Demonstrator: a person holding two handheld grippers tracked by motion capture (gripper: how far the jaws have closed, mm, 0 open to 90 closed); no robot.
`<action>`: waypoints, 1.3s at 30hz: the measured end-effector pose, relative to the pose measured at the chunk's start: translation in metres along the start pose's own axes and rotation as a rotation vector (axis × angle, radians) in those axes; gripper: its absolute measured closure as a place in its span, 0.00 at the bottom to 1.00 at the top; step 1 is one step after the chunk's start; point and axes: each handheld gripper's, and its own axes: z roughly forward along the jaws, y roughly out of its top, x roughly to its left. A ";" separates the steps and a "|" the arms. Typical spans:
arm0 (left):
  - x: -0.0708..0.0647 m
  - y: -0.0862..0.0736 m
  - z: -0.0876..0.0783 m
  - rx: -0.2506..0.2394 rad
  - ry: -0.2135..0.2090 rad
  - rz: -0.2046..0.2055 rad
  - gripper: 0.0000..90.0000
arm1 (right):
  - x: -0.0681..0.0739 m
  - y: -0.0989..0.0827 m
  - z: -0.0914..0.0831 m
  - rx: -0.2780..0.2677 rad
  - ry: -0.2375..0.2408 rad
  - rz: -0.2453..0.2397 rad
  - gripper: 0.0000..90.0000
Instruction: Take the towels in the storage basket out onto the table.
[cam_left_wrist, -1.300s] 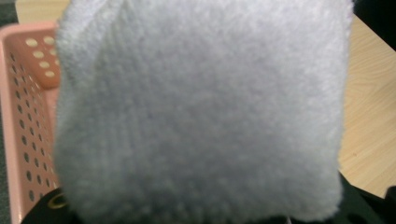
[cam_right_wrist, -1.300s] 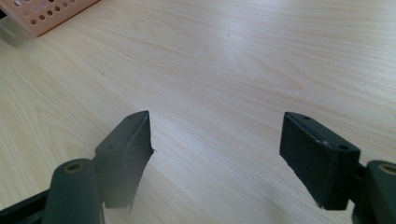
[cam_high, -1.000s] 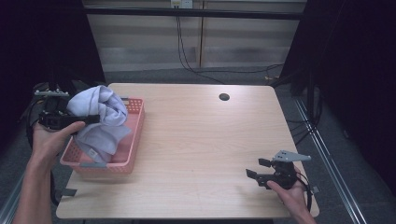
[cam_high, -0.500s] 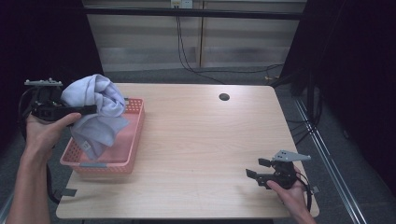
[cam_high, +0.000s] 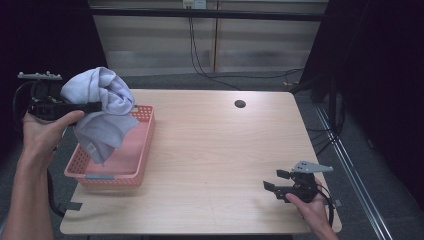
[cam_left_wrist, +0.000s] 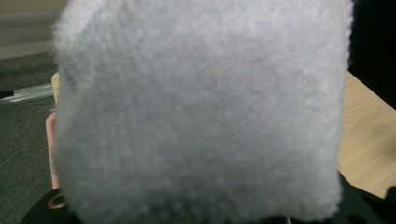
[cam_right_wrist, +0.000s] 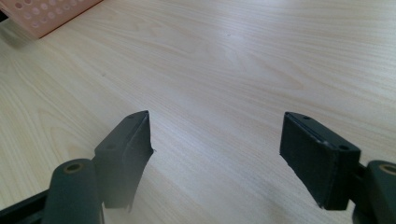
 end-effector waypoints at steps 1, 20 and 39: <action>-0.001 0.001 -0.001 -0.001 -0.001 0.002 0.67 | 0.000 0.000 0.000 0.000 0.001 0.002 0.28; -0.040 0.041 -0.016 -0.083 -0.067 0.058 0.67 | -0.001 0.000 -0.001 -0.007 0.002 0.020 0.27; -0.117 0.045 0.067 0.015 -0.236 0.151 0.66 | -0.001 0.000 -0.003 -0.005 0.003 0.007 0.27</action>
